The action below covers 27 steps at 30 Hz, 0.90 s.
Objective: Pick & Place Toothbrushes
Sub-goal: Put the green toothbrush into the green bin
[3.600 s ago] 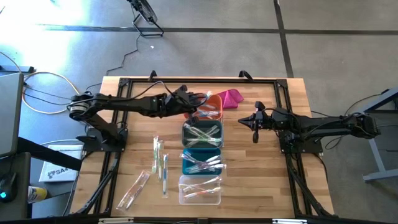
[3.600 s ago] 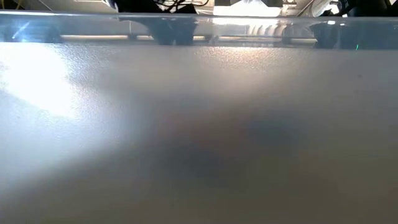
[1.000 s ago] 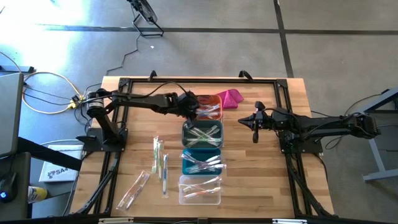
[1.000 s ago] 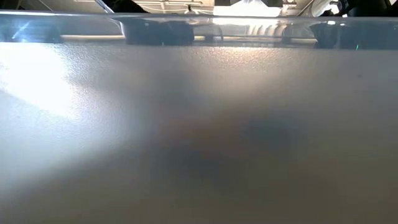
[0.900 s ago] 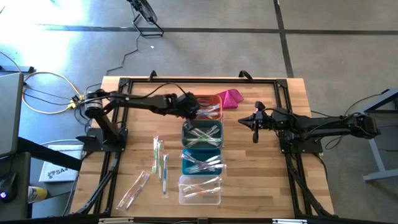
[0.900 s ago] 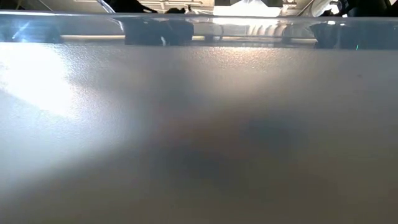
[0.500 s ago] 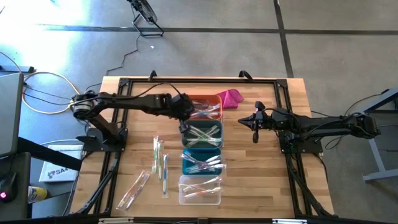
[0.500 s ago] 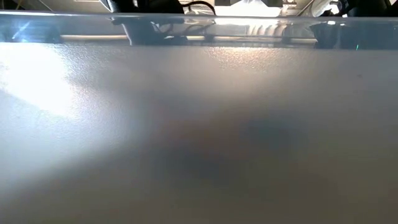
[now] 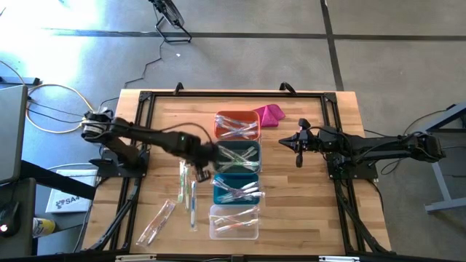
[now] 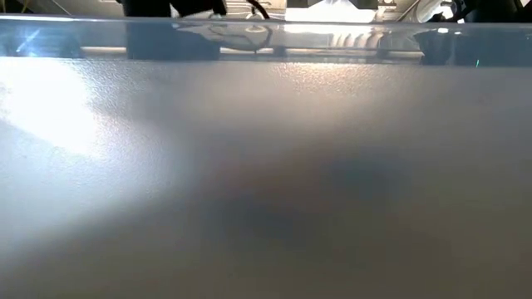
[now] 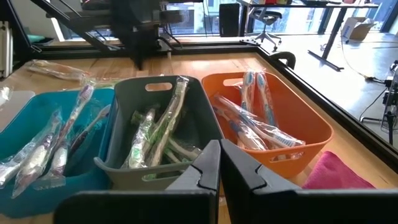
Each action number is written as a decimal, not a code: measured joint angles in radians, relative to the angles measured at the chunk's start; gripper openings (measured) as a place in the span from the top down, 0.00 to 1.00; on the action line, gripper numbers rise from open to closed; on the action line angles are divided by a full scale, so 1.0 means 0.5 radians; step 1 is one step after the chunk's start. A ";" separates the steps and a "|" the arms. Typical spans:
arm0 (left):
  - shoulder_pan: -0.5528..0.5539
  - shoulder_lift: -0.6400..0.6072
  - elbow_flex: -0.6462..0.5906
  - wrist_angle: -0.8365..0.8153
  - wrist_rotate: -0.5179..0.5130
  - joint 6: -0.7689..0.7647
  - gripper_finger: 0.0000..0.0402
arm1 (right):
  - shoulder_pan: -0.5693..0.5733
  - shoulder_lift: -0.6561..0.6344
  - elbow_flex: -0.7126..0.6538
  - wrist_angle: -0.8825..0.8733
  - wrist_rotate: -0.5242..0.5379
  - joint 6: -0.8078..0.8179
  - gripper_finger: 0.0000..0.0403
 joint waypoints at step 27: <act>-0.527 0.002 0.000 -0.297 -0.138 -0.736 0.99 | 0.001 -0.001 0.000 0.000 -0.002 0.016 0.99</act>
